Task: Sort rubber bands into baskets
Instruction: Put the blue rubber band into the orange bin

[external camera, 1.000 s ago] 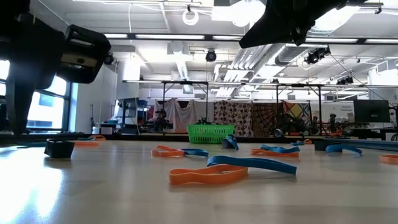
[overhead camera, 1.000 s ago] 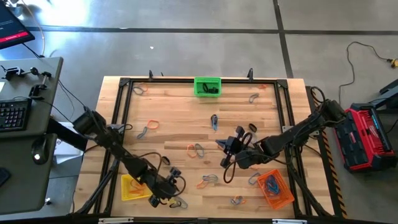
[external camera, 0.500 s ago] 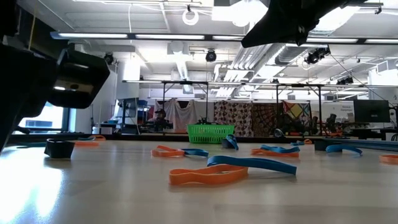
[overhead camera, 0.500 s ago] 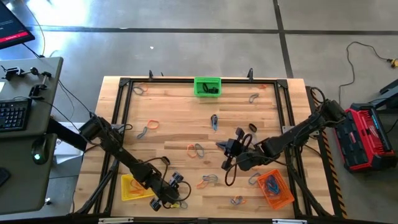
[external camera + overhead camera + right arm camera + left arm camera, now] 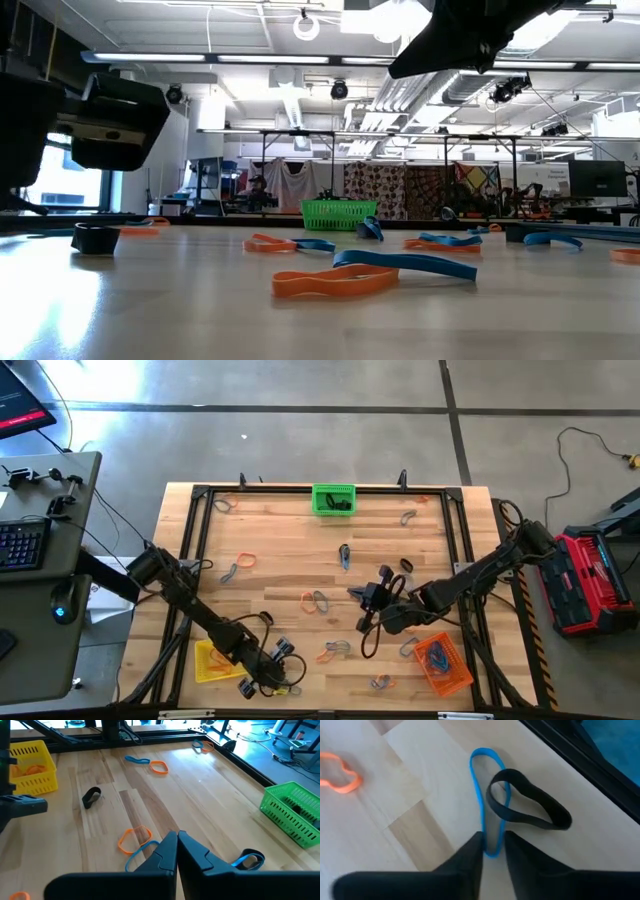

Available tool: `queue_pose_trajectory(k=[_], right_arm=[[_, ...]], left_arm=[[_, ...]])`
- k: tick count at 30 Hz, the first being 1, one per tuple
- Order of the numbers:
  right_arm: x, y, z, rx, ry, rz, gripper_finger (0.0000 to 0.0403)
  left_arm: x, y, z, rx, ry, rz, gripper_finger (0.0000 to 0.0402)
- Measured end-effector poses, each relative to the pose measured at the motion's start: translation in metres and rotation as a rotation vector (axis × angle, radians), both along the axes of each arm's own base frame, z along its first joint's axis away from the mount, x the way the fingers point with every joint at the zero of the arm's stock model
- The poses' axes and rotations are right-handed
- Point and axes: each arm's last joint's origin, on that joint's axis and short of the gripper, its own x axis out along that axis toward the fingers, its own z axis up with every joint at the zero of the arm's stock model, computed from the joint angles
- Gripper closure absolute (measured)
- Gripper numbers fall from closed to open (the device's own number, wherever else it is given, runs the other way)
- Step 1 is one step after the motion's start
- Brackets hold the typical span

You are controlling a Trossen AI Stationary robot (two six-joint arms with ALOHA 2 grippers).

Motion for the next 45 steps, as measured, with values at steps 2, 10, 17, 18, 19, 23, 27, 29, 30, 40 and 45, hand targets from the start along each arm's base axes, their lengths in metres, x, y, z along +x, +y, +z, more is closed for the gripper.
queue_pose_trajectory(k=[2,10,17,18,19,23,27,29,30,40,45], right_arm=[[0.0,0.0,0.0,0.0,0.0,0.0,0.0403],[0.0,0.0,0.0,-0.003,0.005,0.0,0.0403],[-0.003,-0.001,-0.005,0.016,0.067,0.022,0.0403],[-0.003,0.0,-0.006,0.028,0.071,0.034,0.0403],[-0.003,0.0,-0.006,0.037,0.072,0.042,0.0402],[-0.001,0.001,-0.009,0.041,0.078,0.055,0.0388],[0.004,0.004,-0.015,0.015,0.085,0.075,0.0344],[0.009,0.006,-0.022,0.001,0.095,0.1,0.0313],[0.012,0.007,-0.025,-0.008,0.098,0.11,0.0297],[0.029,0.009,-0.058,-0.271,0.209,0.174,0.0215],[0.03,0.008,-0.061,-0.342,0.223,0.15,0.0228]], left_arm=[[-0.001,-0.001,0.0,0.006,-0.003,-0.013,0.0371],[0.0,0.015,0.015,0.048,-0.009,0.045,0.0399],[0.008,0.047,0.042,0.09,-0.041,0.171,0.0401],[0.011,0.052,0.046,0.081,-0.053,0.2,0.0401],[0.014,0.057,0.049,0.068,-0.061,0.239,0.0401],[0.027,0.083,0.059,0.01,-0.091,0.45,0.0401],[0.042,0.106,0.065,-0.103,-0.136,0.645,0.0401],[0.048,0.114,0.068,-0.157,-0.16,0.708,0.0401],[0.051,0.117,0.07,-0.183,-0.178,0.731,0.0401],[0.064,0.13,0.08,-0.296,-0.265,0.752,0.0401],[0.064,0.13,0.08,-0.297,-0.264,0.751,0.0401]])
